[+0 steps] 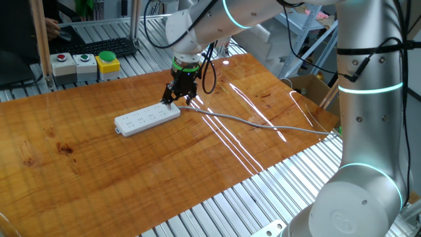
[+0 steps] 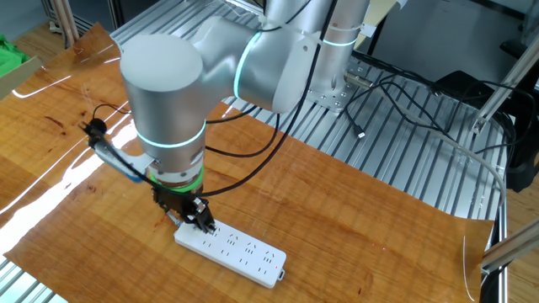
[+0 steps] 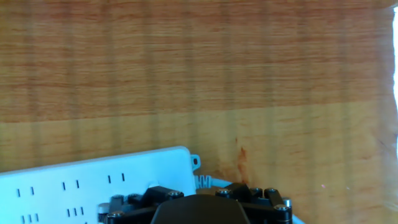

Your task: Turn off the power strip by pressing the button

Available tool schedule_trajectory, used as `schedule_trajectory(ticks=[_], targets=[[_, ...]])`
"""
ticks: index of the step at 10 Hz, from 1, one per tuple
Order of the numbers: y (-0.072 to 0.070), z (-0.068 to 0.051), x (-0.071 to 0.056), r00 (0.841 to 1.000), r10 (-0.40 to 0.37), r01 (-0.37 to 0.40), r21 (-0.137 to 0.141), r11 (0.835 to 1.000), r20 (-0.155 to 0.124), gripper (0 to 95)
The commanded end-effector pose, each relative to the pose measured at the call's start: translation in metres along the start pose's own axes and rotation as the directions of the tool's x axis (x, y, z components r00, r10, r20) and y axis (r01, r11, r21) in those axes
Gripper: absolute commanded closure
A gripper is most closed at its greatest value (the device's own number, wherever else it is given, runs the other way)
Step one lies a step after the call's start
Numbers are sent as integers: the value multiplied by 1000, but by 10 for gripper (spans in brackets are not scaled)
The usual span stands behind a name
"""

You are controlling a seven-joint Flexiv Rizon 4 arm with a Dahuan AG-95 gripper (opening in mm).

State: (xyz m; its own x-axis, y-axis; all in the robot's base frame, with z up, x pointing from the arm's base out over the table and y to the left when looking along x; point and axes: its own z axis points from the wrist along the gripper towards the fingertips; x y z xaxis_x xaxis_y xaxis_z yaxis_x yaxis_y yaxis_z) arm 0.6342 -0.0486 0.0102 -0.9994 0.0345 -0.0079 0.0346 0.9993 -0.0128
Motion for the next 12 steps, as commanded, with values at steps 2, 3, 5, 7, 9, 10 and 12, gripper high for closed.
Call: schedule_trajectory(ticks=[2, 3, 5, 7, 9, 10, 12], targets=[[0, 0, 1, 1000, 0, 0, -8, 1000, -14, 190], [0, -1, 2, 1000, 7, -7, -11, 1000, -25, 190], [-1, -11, 3, 999, 8, -8, -13, 1000, -42, 190], [-3, -20, 4, 999, 11, -11, -14, 1000, -45, 190], [-3, -20, 4, 999, 7, -7, -13, 1000, -39, 190], [-3, -20, 4, 999, 7, -8, -15, 1000, -40, 190], [-3, -20, 4, 999, 11, -12, -32, 999, -38, 190]])
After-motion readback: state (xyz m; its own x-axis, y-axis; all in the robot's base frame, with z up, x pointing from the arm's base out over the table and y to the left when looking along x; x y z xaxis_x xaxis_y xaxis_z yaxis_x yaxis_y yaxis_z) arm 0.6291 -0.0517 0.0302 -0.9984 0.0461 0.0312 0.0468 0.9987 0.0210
